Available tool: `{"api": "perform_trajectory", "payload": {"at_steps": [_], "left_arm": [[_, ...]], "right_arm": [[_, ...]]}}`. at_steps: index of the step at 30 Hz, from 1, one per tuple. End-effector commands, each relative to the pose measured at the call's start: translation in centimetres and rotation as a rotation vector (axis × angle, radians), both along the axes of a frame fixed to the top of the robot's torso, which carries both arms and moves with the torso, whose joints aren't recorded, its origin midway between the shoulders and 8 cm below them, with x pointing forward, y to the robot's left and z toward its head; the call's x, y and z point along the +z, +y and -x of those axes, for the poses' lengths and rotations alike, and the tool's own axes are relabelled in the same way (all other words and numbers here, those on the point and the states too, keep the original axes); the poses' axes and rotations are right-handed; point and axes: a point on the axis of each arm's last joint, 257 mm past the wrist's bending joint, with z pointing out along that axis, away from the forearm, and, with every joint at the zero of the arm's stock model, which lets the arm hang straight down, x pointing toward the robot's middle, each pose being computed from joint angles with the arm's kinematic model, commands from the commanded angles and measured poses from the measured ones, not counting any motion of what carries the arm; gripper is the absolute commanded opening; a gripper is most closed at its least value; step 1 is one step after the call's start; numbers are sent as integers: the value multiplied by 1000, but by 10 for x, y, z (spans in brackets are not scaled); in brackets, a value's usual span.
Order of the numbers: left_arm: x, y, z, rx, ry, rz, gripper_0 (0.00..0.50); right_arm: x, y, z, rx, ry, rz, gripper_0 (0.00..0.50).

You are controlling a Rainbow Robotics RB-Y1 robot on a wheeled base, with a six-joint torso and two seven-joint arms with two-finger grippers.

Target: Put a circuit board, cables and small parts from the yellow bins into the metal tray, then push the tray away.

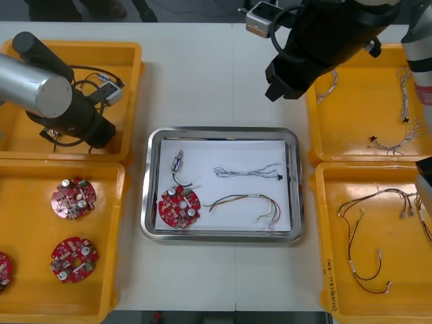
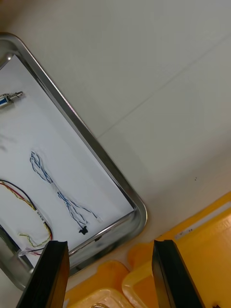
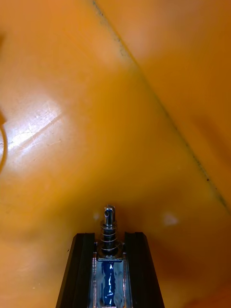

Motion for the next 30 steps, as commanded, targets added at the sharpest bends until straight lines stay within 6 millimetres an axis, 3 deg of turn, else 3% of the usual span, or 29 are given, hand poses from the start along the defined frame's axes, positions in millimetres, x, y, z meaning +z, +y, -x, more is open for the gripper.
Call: {"api": "perform_trajectory", "payload": {"at_steps": [1,12,22,30], "left_arm": [[9,30,2,59,-7,5,0],[52,47,11,134,23,77,0],[97,57,36,190,59,89,0],[124,41,57,276,62,94,0]], "right_arm": [[33,-40,-5,-153,-57,-34,500],[21,-107,1,-462,-35,-149,500],[7,-164,15,-625,-52,-164,500],[-9,-209,39,-708,-52,-150,500]]}}
